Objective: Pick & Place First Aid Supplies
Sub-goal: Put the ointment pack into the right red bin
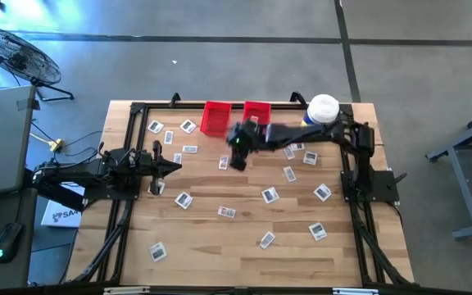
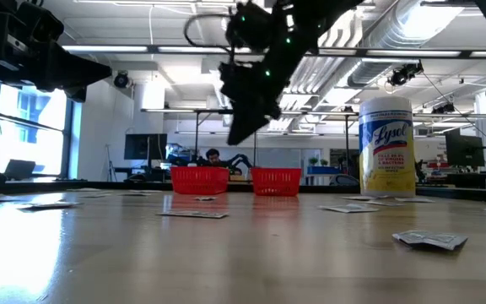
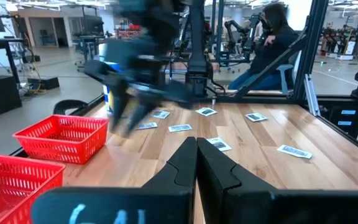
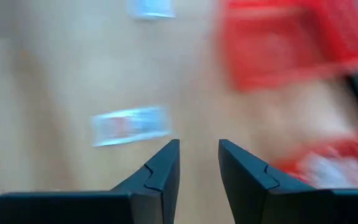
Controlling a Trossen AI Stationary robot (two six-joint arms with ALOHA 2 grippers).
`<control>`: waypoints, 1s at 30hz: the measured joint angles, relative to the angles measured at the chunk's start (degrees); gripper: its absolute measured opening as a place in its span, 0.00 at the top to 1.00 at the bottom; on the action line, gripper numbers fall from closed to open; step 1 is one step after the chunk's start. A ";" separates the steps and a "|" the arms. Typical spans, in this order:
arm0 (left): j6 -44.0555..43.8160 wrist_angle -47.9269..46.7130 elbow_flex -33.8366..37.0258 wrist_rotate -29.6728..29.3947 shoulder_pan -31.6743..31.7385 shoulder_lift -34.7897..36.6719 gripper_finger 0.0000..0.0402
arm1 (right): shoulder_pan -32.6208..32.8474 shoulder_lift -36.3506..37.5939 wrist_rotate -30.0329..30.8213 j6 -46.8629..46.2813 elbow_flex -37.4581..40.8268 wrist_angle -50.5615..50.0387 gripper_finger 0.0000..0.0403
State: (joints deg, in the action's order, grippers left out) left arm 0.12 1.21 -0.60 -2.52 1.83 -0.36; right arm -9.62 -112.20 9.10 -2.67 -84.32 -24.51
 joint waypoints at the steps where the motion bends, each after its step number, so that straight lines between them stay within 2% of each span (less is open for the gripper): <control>1: 0.00 0.02 0.00 0.00 0.00 0.02 1.00 | 1.40 -0.36 -1.76 1.09 0.45 2.22 0.73; 5: 0.00 0.07 0.00 0.02 -0.09 0.01 1.00 | 5.59 -2.98 -5.62 3.18 3.47 11.47 0.73; 14: -0.02 0.09 0.00 0.02 -0.11 0.02 1.00 | 4.87 -9.74 -4.38 2.62 4.16 24.84 0.73; 23: 0.00 0.07 0.00 0.01 -0.09 0.01 1.00 | 2.06 -12.76 -5.59 1.74 4.25 22.33 0.73; 30: 0.00 0.05 0.00 0.02 0.00 0.00 1.00 | 2.49 -12.76 -6.47 6.62 4.25 22.47 0.73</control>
State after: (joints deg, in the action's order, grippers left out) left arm 0.12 1.26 -0.60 -2.50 1.82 -0.36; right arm -7.13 -124.97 2.63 3.95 -80.07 -2.04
